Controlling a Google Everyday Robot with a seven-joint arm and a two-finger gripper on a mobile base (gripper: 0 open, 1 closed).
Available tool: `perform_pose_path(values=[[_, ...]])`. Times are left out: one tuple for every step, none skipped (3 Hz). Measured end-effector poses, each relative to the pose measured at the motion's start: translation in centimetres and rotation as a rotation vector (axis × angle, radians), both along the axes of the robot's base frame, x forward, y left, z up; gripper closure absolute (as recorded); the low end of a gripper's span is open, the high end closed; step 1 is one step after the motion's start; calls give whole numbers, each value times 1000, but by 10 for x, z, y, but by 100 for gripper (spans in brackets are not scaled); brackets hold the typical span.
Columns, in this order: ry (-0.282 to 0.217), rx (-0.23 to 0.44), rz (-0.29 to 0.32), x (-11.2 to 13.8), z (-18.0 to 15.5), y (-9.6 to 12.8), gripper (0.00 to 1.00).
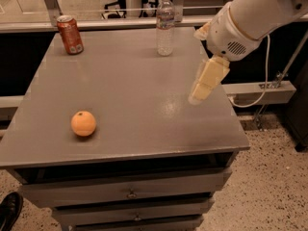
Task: Move coke can near orange
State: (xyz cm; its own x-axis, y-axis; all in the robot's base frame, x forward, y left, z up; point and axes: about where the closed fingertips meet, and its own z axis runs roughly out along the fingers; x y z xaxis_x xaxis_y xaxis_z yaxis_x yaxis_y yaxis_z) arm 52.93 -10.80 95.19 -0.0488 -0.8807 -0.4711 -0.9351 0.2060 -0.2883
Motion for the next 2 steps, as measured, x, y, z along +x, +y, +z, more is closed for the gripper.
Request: perform_pose_path(values=[[-8,107,2,24,-9,20,0],[-22,242,20,78,-20,64,0]])
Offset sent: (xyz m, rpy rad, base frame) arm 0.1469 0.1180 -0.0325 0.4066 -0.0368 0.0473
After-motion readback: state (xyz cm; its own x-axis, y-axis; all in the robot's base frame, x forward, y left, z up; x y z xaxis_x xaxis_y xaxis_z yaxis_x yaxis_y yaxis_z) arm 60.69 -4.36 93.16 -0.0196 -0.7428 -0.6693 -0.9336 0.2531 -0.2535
